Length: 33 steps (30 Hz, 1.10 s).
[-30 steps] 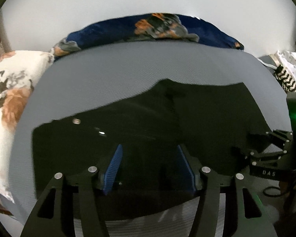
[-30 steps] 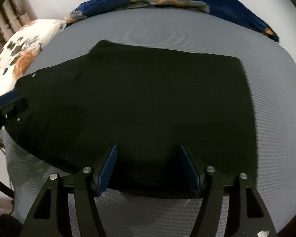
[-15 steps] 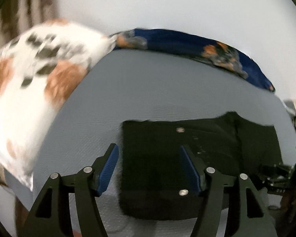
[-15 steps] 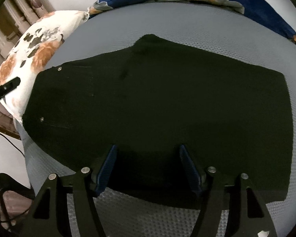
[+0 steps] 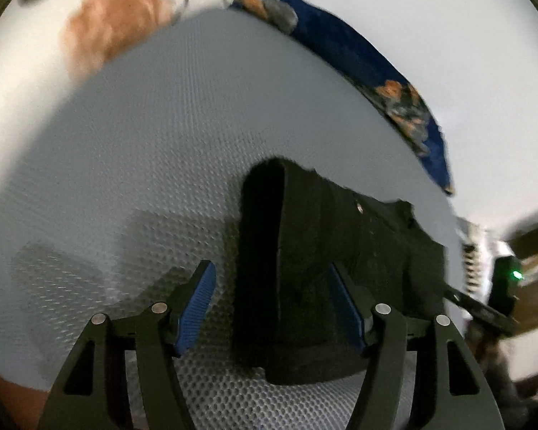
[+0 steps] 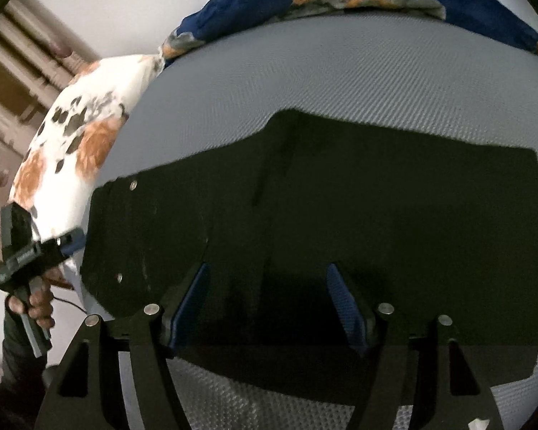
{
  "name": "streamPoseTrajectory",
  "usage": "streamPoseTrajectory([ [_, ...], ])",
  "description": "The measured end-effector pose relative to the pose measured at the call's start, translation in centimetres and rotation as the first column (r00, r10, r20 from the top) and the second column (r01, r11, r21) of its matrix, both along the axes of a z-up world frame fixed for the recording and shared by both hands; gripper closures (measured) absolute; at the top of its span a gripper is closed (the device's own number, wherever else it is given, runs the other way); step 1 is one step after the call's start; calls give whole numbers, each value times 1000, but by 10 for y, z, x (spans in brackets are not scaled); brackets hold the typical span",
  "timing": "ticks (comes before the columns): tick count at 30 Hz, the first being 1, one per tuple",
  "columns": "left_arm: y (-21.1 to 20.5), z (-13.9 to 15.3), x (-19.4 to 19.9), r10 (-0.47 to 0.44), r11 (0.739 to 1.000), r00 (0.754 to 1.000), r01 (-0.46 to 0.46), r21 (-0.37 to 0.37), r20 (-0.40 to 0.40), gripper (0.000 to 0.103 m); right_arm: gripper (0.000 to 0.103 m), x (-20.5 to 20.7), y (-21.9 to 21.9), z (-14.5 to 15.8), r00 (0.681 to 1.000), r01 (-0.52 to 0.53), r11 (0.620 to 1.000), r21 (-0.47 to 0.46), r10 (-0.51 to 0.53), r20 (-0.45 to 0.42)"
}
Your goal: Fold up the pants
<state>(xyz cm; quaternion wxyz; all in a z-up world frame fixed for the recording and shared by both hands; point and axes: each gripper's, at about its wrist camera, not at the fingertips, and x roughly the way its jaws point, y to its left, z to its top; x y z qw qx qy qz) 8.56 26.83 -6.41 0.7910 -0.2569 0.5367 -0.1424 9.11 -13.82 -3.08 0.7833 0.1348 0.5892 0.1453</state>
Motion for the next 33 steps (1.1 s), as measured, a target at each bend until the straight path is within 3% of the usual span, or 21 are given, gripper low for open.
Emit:
streamPoseTrajectory([
  [3,4,-15,6,-57,995,998,55,-81,-23,38,36,6,0,3,1000,20,999,-27,-20,-1],
  [11,7,-30,16,-164,976,986,163,-143,6,38,36,19,6,0,999,34,994,-105,-38,-36],
  [15,10,-36,21,-212,951,977,211,-228,17,38,36,28,15,4,999,34,990,-138,-37,-23],
  [21,12,-45,39,-263,907,964,237,-348,-31,38,36,38,26,8,999,35,989,-145,-36,-5],
  [28,-8,-46,54,-324,878,945,284,-386,-41,38,36,39,26,3,999,47,990,-132,-49,-16],
  [33,-18,-45,58,-289,902,956,254,-350,-51,38,36,37,25,0,998,52,993,-110,-54,-17],
])
